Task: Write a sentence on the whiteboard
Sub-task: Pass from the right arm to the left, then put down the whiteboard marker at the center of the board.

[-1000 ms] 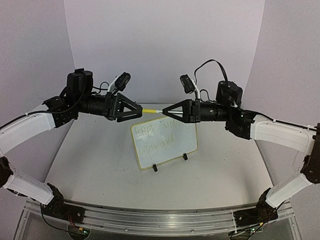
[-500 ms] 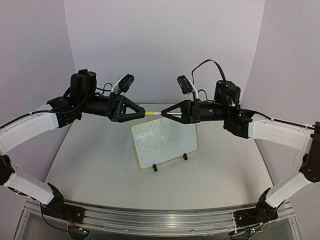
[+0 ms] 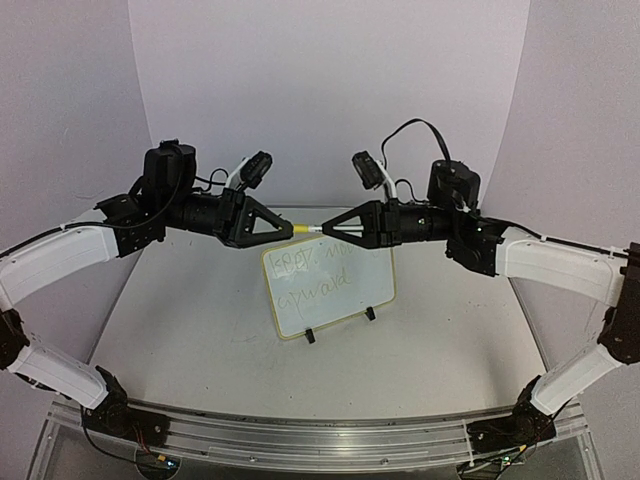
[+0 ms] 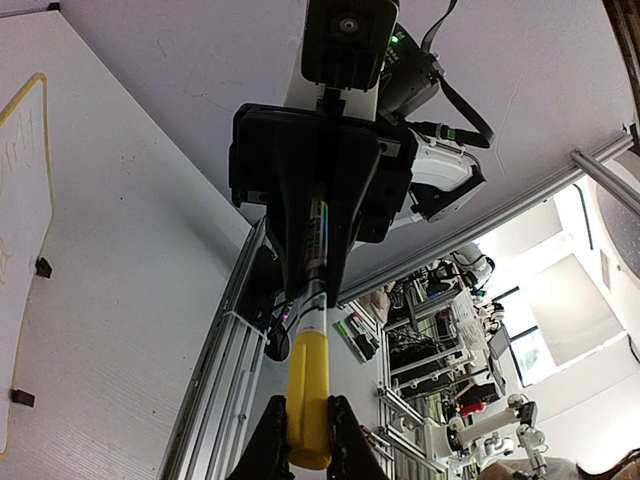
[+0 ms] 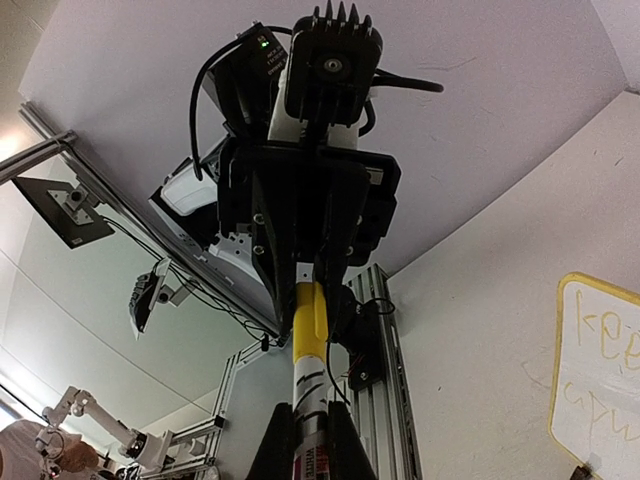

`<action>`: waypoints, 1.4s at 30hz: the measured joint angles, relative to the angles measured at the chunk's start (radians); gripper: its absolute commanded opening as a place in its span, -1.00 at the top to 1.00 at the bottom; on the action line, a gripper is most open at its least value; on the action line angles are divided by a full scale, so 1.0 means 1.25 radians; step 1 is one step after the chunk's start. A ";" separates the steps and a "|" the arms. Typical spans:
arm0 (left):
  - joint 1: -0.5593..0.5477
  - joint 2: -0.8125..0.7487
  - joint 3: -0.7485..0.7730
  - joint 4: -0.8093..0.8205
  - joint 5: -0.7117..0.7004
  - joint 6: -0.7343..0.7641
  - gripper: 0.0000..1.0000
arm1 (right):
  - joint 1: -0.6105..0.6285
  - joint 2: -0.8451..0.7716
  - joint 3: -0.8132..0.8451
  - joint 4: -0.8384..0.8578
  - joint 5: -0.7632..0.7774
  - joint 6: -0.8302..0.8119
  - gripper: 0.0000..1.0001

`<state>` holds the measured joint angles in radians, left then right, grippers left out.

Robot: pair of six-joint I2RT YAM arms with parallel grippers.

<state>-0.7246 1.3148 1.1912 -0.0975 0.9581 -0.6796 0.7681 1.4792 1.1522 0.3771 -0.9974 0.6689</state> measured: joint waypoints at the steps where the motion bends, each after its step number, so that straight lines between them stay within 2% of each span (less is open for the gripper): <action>1: 0.000 0.000 0.000 -0.001 0.000 0.000 1.00 | 0.000 0.001 0.000 0.001 -0.002 0.001 1.00; 26: -0.001 -0.013 0.000 -0.030 0.004 0.024 1.00 | 0.002 0.056 0.055 -0.004 -0.063 -0.003 0.99; 28: -0.001 -0.015 0.000 -0.030 0.000 0.028 1.00 | 0.002 0.055 0.055 -0.003 -0.061 -0.006 0.83; 31: -0.001 -0.020 0.000 -0.038 -0.008 0.040 1.00 | 0.006 0.054 0.055 -0.004 -0.048 -0.015 0.32; 34: -0.003 -0.029 0.000 -0.057 -0.032 0.061 1.00 | 0.008 0.049 0.052 -0.018 -0.004 -0.026 -0.06; 39: -0.006 -0.032 0.000 -0.068 -0.088 0.086 1.00 | 0.016 -0.010 -0.003 -0.084 0.162 -0.065 -0.68; 42: 0.027 -0.043 0.000 -0.075 -0.130 0.086 1.00 | 0.010 -0.072 -0.030 -0.164 0.284 -0.102 -0.89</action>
<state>-0.6906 1.2609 1.1908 -0.1913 0.7955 -0.5720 0.7810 1.3896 1.1143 0.1721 -0.6420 0.5416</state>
